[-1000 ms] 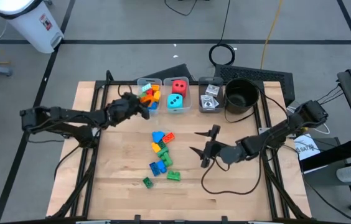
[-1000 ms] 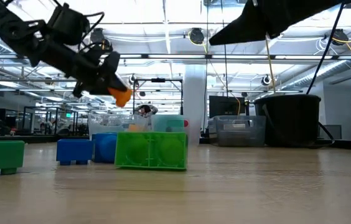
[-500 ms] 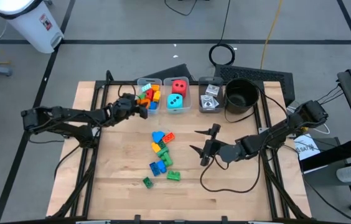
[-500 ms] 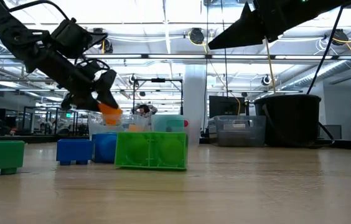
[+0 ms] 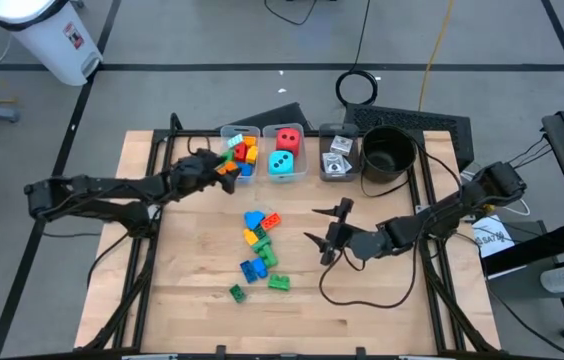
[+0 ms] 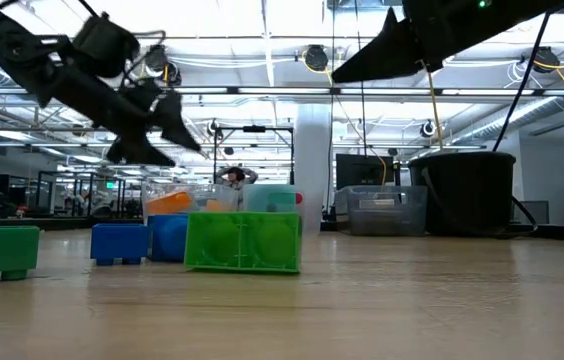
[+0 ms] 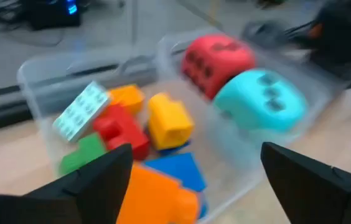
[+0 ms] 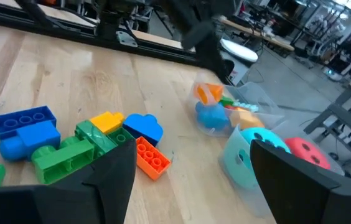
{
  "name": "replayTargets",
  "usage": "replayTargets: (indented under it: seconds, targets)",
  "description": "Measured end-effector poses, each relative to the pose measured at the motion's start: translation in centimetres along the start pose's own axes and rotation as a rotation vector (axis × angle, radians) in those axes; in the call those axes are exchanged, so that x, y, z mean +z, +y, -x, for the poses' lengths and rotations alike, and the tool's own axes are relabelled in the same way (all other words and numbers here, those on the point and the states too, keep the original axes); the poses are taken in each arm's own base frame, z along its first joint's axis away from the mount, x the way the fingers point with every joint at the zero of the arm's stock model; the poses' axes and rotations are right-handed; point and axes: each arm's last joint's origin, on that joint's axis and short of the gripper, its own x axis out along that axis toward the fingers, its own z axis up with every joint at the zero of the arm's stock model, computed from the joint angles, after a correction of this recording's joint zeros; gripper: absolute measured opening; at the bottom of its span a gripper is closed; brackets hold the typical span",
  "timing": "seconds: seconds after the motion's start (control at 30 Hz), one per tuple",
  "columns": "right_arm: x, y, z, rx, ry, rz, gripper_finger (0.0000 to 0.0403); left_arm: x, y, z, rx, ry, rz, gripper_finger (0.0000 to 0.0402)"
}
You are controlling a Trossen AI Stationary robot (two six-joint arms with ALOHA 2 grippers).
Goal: Pick & Place Toys
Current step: Put the orange game piece into the left transparent bin
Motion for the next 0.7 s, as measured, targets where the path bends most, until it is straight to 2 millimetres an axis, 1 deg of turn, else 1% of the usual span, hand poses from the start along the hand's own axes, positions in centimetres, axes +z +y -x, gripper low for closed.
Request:
replayTargets:
  seconds: [0.1,0.17,0.33,0.43,0.5,0.57,0.7]
  targets:
    - [-0.3,-0.1,-0.6,0.032,0.009,-0.046,0.0281,1.1,-0.3,1.1,-0.092,-0.045,0.022,0.0370]
    - [-0.4,-0.1,-1.6,0.081,0.000,-0.090,0.0281,1.8,-0.5,1.8,-0.161,-0.073,0.046,0.0374]
    - [-1.2,0.3,-4.6,0.197,-0.077,-0.175,0.0281,2.8,-0.9,3.2,-0.299,-0.104,0.073,0.0378]
    - [-2.4,0.2,-7.2,0.211,-0.089,-0.203,0.0277,2.8,-1.1,3.3,-0.340,-0.096,0.068,0.0379]
    - [-3.4,0.0,-9.0,0.206,-0.039,-0.220,0.0266,2.7,-1.3,3.4,-0.354,-0.093,0.065,0.0379]
    - [-3.9,-0.2,-10.8,0.215,0.004,-0.232,0.0247,2.7,-1.5,3.3,-0.363,-0.098,0.064,0.0379]
    - [-5.0,-0.2,-13.6,0.185,0.116,-0.209,0.0190,2.5,-1.6,3.0,-0.364,-0.088,0.042,0.0379]
